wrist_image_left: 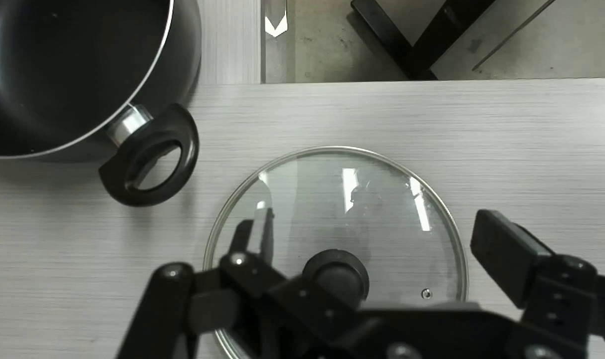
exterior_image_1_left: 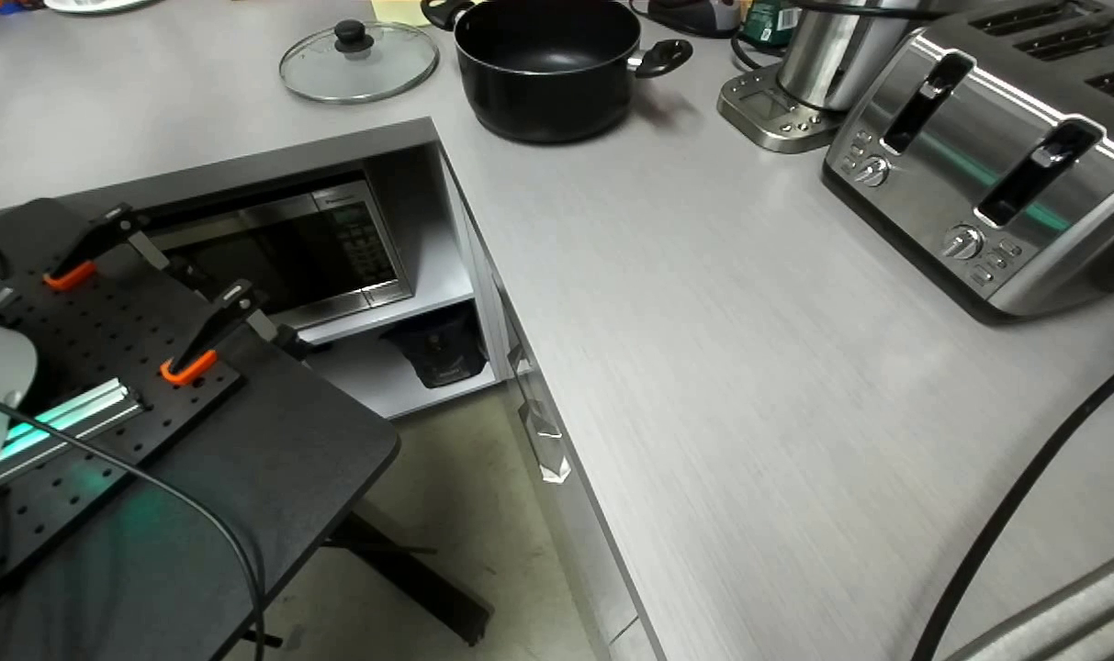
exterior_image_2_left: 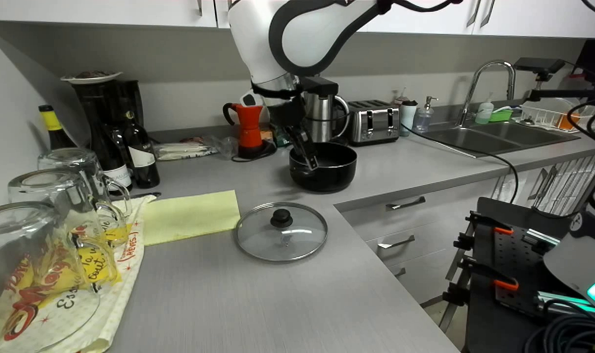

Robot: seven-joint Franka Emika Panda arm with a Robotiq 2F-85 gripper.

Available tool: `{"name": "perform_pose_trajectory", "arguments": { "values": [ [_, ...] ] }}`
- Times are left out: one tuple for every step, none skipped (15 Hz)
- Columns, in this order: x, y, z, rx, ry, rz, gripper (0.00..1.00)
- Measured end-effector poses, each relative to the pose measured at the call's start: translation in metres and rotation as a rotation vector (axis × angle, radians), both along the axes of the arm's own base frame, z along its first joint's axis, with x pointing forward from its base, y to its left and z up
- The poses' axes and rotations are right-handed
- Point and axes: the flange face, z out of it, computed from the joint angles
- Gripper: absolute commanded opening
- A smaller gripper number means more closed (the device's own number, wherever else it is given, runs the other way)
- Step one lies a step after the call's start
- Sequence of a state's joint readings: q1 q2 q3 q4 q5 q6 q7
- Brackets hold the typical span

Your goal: Put the glass lid on the black pot.

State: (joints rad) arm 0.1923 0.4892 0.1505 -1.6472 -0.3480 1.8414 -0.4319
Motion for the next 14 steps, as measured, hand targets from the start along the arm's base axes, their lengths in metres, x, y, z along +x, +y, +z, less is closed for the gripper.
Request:
{"name": "perform_pose_trajectory", "arguments": {
  "values": [
    [0.003, 0.003, -0.006, -0.003, 0.003, 0.005, 1.00],
    [0.007, 0.006, -0.013, -0.007, 0.005, 0.011, 1.00],
    [0.010, 0.008, -0.019, -0.011, 0.008, 0.016, 1.00],
    [0.014, 0.010, -0.027, -0.016, 0.011, 0.022, 1.00],
    [0.017, 0.011, -0.034, -0.021, 0.014, 0.026, 1.00],
    [0.021, 0.013, -0.041, -0.026, 0.016, 0.031, 1.00],
    [0.024, 0.014, -0.048, -0.032, 0.018, 0.035, 1.00],
    [0.028, 0.016, -0.055, -0.037, 0.019, 0.039, 1.00],
    [0.032, 0.018, -0.061, -0.040, 0.020, 0.043, 1.00],
    [0.035, 0.021, -0.067, -0.044, 0.020, 0.048, 1.00],
    [0.038, 0.025, -0.072, -0.047, 0.021, 0.053, 1.00],
    [0.041, 0.030, -0.076, -0.050, 0.022, 0.058, 1.00],
    [0.043, 0.035, -0.080, -0.052, 0.022, 0.062, 1.00],
    [0.045, 0.040, -0.084, -0.054, 0.023, 0.067, 1.00]
  ]
}}
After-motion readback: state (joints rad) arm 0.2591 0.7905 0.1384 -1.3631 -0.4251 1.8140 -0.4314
